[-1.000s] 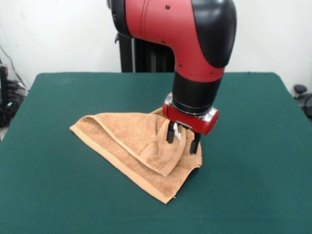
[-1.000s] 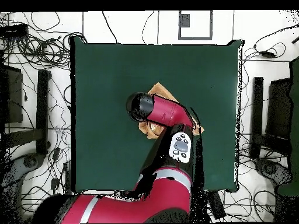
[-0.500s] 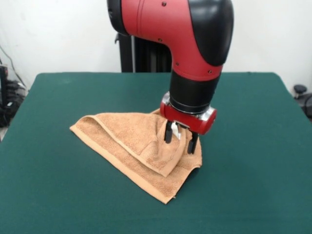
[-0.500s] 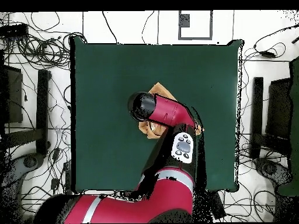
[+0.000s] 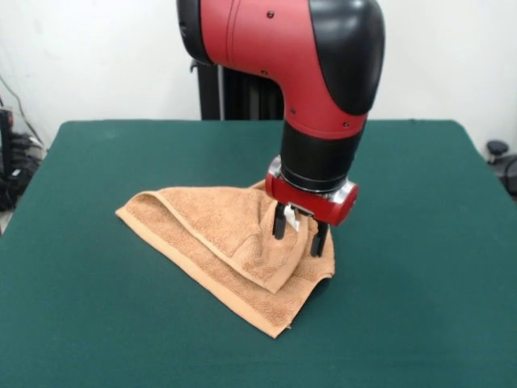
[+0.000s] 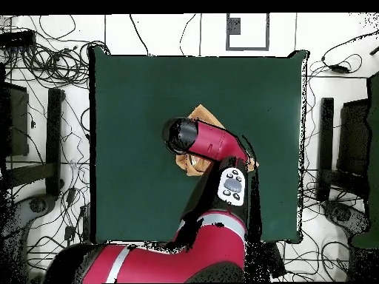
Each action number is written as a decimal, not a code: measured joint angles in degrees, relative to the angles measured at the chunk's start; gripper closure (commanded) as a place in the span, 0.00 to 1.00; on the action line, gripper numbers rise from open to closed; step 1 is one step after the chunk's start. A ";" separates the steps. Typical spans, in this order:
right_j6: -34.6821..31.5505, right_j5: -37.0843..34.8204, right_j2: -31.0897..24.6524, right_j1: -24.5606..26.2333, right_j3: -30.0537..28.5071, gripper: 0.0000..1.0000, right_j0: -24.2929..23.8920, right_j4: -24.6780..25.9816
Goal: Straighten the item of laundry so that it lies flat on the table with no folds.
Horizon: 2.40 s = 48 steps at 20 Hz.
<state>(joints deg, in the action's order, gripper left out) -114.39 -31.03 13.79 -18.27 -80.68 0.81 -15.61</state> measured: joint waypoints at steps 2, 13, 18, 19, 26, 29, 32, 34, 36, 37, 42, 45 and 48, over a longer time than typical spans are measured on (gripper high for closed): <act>0.00 0.00 -0.10 0.09 0.01 0.00 0.00 -0.01; 0.00 0.08 -0.40 2.55 0.10 0.00 0.00 -0.05; 0.00 0.18 -0.41 2.51 0.22 0.00 -0.01 0.04; 0.00 0.23 -0.45 2.37 0.12 0.00 0.00 0.27; 0.00 0.37 -0.49 2.01 0.02 1.00 0.01 1.79; 0.00 0.36 -0.50 1.90 0.02 1.00 0.02 2.48; 0.00 0.36 -0.50 1.74 0.01 1.00 0.02 2.90; 0.00 0.35 -0.50 1.64 0.01 1.00 0.02 3.04; 0.00 0.35 -0.50 1.56 0.00 1.00 0.02 3.04; 0.00 0.35 -0.50 1.53 0.00 1.00 0.02 3.04; 0.00 0.35 -0.50 1.08 -0.12 1.00 0.02 3.09; 0.00 0.34 -0.50 0.51 -0.23 1.00 0.02 3.44; -0.01 0.35 -0.51 0.12 -0.37 1.00 -0.07 4.08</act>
<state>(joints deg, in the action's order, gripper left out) -114.40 -30.68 13.28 -18.15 -81.05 0.74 -11.53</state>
